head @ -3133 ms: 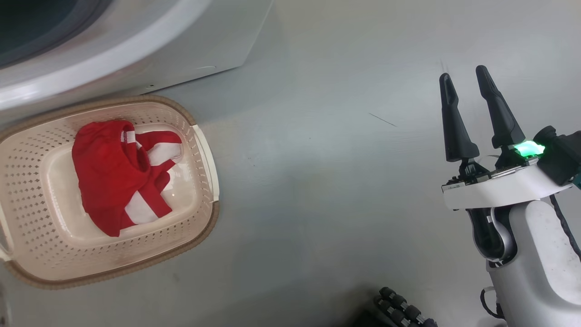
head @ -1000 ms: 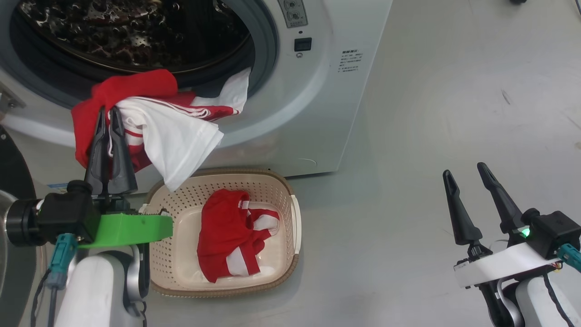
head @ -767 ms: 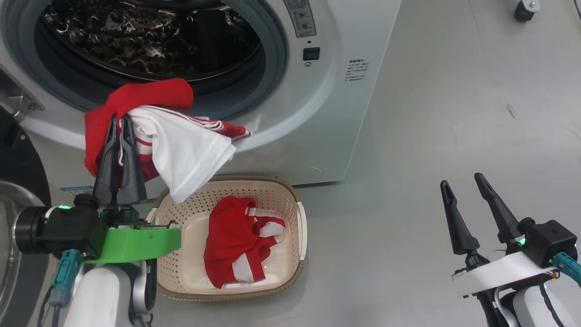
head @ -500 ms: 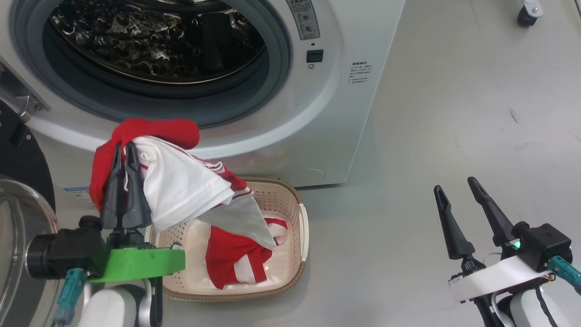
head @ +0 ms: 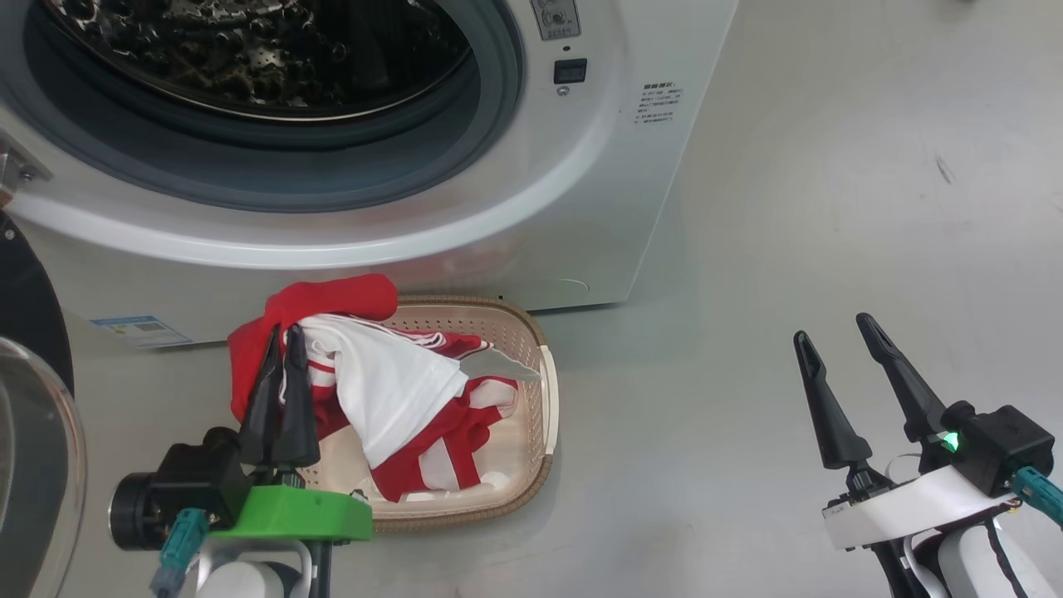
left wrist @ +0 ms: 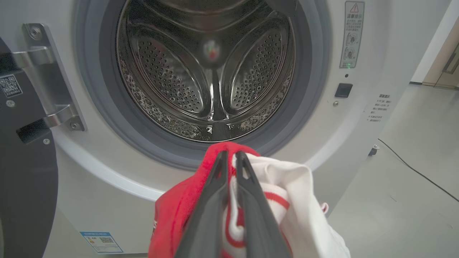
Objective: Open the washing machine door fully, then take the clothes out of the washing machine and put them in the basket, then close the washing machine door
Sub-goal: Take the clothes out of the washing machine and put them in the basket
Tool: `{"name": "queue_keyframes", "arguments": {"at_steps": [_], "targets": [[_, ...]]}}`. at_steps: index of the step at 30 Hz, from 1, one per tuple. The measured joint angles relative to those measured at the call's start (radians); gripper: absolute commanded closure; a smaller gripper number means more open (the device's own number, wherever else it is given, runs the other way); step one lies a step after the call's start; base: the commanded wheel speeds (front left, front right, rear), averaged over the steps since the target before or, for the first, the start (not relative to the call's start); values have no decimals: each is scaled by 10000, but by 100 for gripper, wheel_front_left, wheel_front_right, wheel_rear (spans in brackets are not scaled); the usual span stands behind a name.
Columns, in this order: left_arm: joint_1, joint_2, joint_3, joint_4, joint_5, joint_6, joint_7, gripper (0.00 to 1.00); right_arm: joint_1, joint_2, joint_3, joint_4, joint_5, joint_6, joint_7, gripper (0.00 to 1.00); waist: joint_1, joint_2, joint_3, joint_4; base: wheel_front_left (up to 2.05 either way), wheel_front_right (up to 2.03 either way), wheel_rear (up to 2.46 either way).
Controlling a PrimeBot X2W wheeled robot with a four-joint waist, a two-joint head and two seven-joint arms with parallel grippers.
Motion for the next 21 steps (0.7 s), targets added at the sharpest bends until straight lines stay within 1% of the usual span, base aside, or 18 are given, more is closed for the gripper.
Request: {"name": "queue_keyframes", "arguments": {"at_steps": [11, 14, 21], "targets": [[-223, 23, -449, 1634, -441, 0, 100, 100, -404, -178, 10, -313, 117, 0, 0, 0, 0, 0, 974, -238, 0, 0, 0], [-795, 29, -437, 2293, -736, 0, 90, 100, -632, -186, 17, -518, 244, 0, 0, 0, 0, 0, 1342, -363, 0, 0, 0], [-2310, 19, -476, 3680, -1053, 0, 88, 100, -1056, -245, 79, -802, 416, 0, 0, 0, 0, 0, 2014, -574, 0, 0, 0]]}}
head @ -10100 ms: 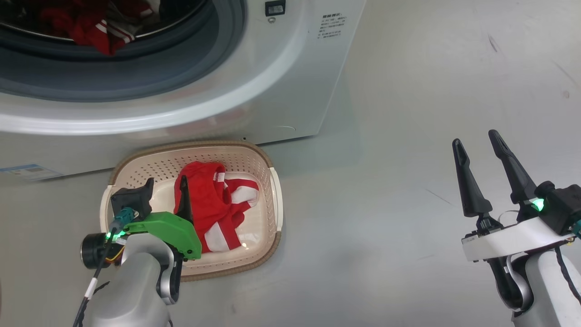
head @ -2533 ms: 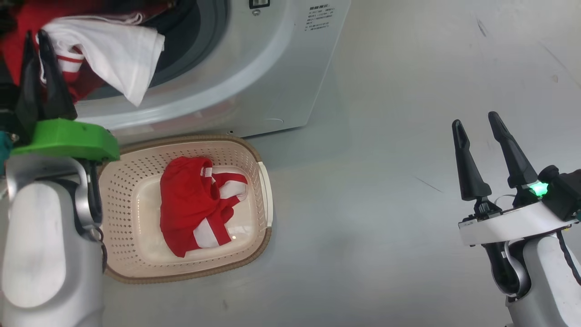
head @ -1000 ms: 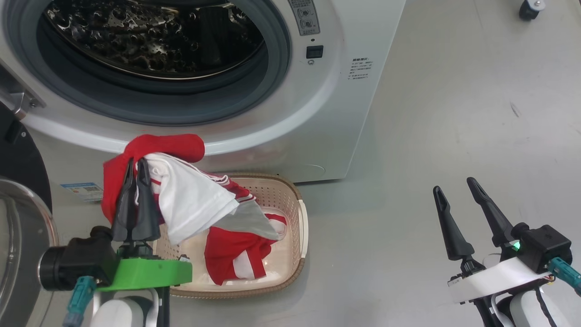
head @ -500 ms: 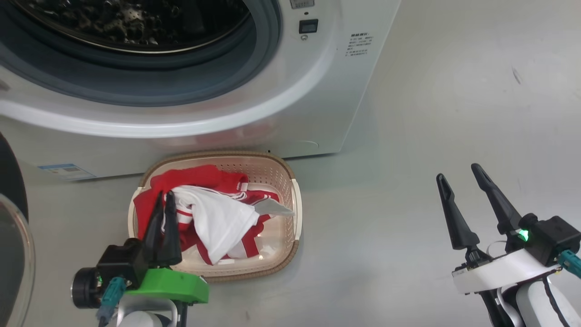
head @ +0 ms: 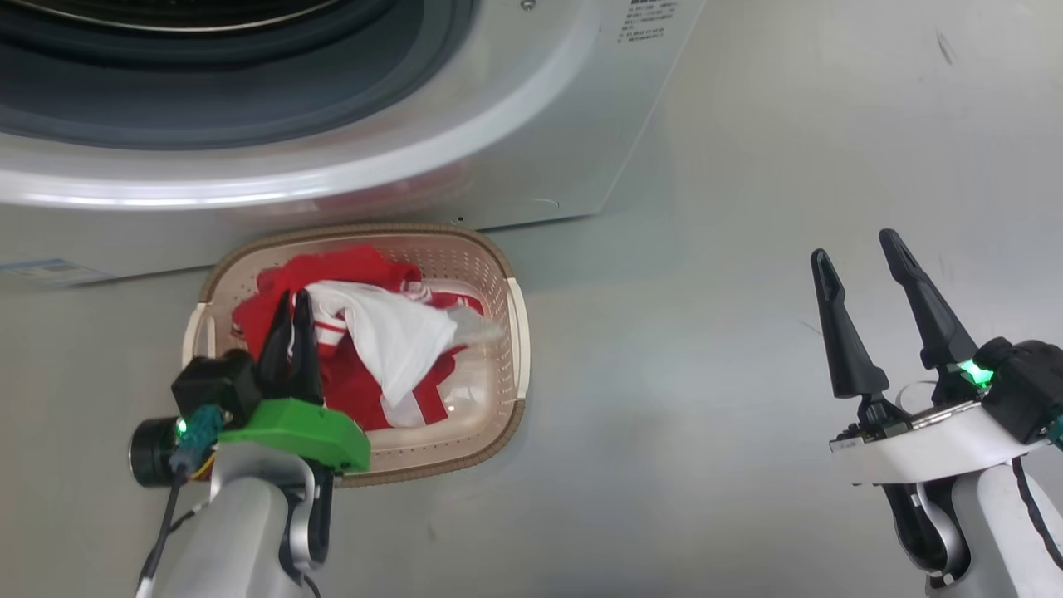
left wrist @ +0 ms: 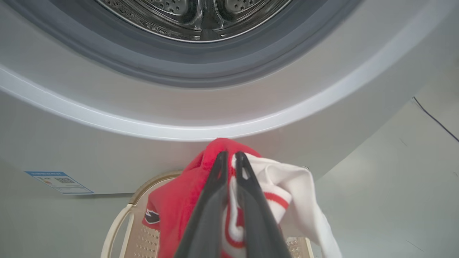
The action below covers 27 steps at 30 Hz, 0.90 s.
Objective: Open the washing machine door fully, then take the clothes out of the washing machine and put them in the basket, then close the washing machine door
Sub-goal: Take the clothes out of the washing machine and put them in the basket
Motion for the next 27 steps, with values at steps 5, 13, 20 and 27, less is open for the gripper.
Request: {"name": "queue_keyframes", "arguments": {"at_steps": [5, 13, 20, 27], "targets": [[-874, -10, 184, 1227, -42, 0, 19, 100, -387, 2, 173, -35, 169, 0, 0, 0, 0, 0, 471, -203, 0, 0, 0], [-1781, -31, 656, 3126, 341, 0, 359, 100, -814, 115, 339, -79, 410, 0, 0, 0, 0, 0, 1132, -716, 0, 0, 0], [-2404, -48, 809, 4335, 288, 0, 462, 100, -1035, 121, 257, -65, 596, 0, 0, 0, 0, 0, 1689, -1093, 0, 0, 0], [-2764, -59, 706, 5091, -140, 0, 529, 100, -1288, 119, 272, 6, 644, 0, 0, 0, 0, 0, 1968, -1252, 0, 0, 0]]}}
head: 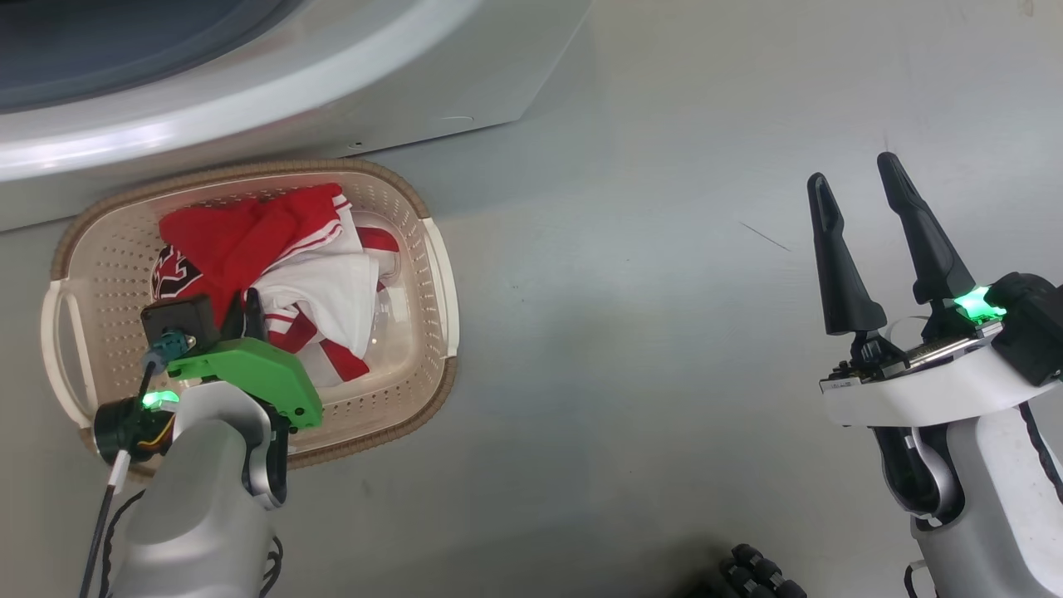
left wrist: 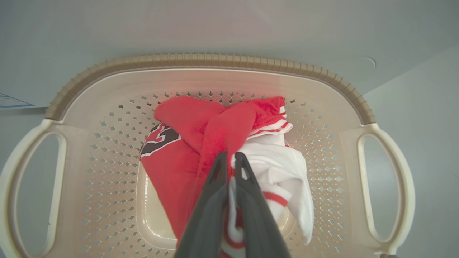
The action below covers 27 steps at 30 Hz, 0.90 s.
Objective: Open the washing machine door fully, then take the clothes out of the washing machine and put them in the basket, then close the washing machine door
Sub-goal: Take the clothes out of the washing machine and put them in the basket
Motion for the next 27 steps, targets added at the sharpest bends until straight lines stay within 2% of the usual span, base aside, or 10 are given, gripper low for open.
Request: {"name": "queue_keyframes", "arguments": {"at_steps": [1, 4, 5, 6, 7, 9, 27], "targets": [[-24, 0, 0, 86, -61, 2, 0, 100, -15, -2, 13, 15, 0, 0, 0, 0, 0, 0, 16, -11, 0, 0, 0], [-115, -4, -10, 360, -222, 0, -10, 80, -69, -2, 42, 65, 0, 0, 0, 0, 0, 0, 25, -18, 0, 0, 0], [-146, -4, -12, 435, -297, 0, -21, 63, -103, -2, 54, 86, 0, 0, 0, 0, 0, 0, 20, -18, 0, 0, 0], [-177, -4, -33, 556, -337, 0, -102, 53, -135, 0, 65, 127, 0, 0, 0, 0, 0, 0, 3, -18, 0, 0, 0], [-194, -4, -31, 652, -399, 0, -107, 13, -141, 0, 71, 159, 0, 0, -2, 0, 0, 0, -24, -18, 0, 0, 0], [-221, -4, -75, 809, -541, 0, -211, 0, -141, 0, 69, 205, 0, 0, 0, 0, 0, 0, -87, -13, 0, 0, 0], [-197, -15, -188, 1313, -546, 0, -811, 0, -37, -44, 19, 694, -288, 0, 0, 0, 0, 0, -1075, 222, 0, 0, 0]]}}
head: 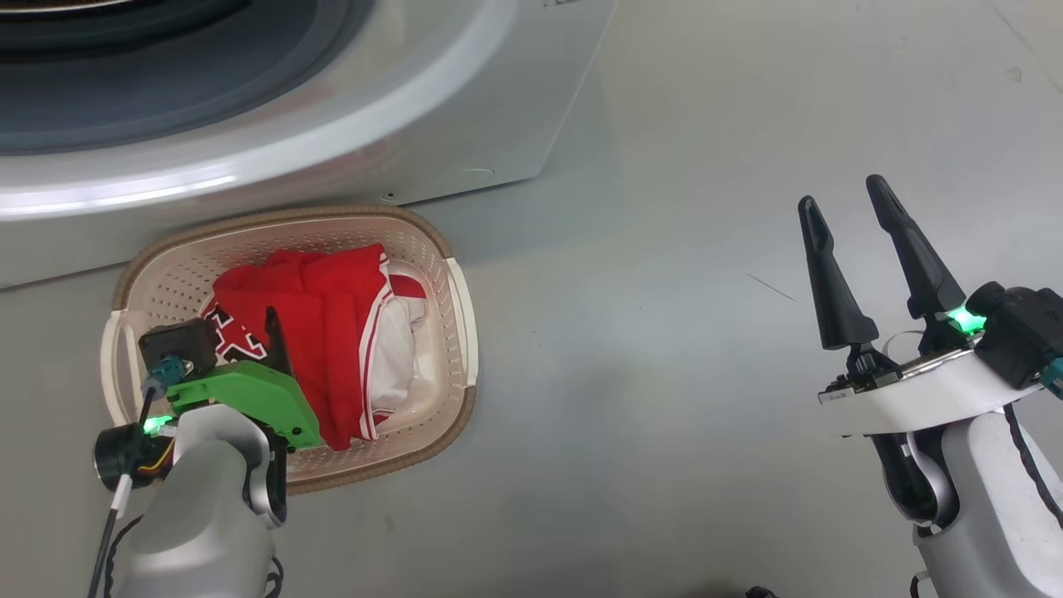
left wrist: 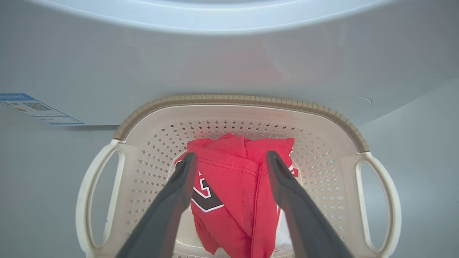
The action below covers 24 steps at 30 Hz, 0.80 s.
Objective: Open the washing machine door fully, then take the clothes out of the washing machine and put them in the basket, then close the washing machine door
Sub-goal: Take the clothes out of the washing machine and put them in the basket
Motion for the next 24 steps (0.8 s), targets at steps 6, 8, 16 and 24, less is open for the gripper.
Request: {"name": "queue_keyframes", "arguments": {"at_steps": [6, 8, 16, 24], "targets": [[413, -4, -19, -780, 8, 0, -25, 0, 314, -4, -182, 86, -176, 0, 0, 0, 0, 0, -476, 218, 0, 0, 0], [445, -13, 82, -1329, 75, 0, -25, 0, 406, -27, -257, 146, -232, 0, 0, 0, 0, 0, -638, 311, 0, 0, 0], [1145, -25, 226, -3198, 520, 0, -27, 0, 728, -232, -468, 324, -654, 0, 0, 0, 0, 0, -1354, 716, 0, 0, 0], [2060, -23, 268, -4707, 963, 0, -27, 0, 1055, -180, -495, 537, -867, 0, 0, 0, 0, 0, -2178, 1098, 0, 0, 0]]}}
